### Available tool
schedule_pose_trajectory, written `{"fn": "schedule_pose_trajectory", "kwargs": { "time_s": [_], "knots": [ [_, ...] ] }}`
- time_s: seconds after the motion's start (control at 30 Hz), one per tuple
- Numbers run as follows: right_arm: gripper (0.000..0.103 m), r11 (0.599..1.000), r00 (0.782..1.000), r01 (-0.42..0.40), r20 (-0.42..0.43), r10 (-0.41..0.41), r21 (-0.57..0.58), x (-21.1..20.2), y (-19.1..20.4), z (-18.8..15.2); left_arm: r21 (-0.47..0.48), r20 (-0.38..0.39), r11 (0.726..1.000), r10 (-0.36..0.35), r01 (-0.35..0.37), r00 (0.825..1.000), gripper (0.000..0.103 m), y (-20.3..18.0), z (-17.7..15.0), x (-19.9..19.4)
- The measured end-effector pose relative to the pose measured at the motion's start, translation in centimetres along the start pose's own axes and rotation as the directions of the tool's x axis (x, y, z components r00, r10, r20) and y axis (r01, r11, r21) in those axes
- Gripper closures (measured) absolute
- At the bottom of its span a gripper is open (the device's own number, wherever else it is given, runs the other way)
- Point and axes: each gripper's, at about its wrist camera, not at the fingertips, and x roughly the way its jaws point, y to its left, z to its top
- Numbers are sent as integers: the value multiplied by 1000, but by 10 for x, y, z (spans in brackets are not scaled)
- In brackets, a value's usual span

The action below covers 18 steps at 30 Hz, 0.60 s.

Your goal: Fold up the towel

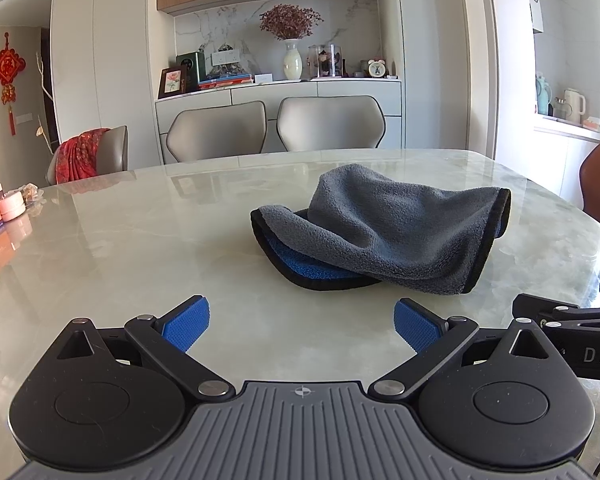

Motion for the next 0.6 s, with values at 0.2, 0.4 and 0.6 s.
{"fn": "schedule_pose_trajectory", "kwargs": {
  "time_s": [0.2,0.4,0.6],
  "knots": [
    [1,993,992,-116,62,114,33,-7,-5,2,-4,-2,1000,-19,19,1000,2,2,3,-1],
    [1,976,980,-194,55,189,96,-6,-13,15,2,-16,999,-49,49,999,2,8,8,2],
    [1,968,977,-212,16,212,133,2,-18,31,33,-26,998,-43,44,999,2,18,18,8]
  ]
}}
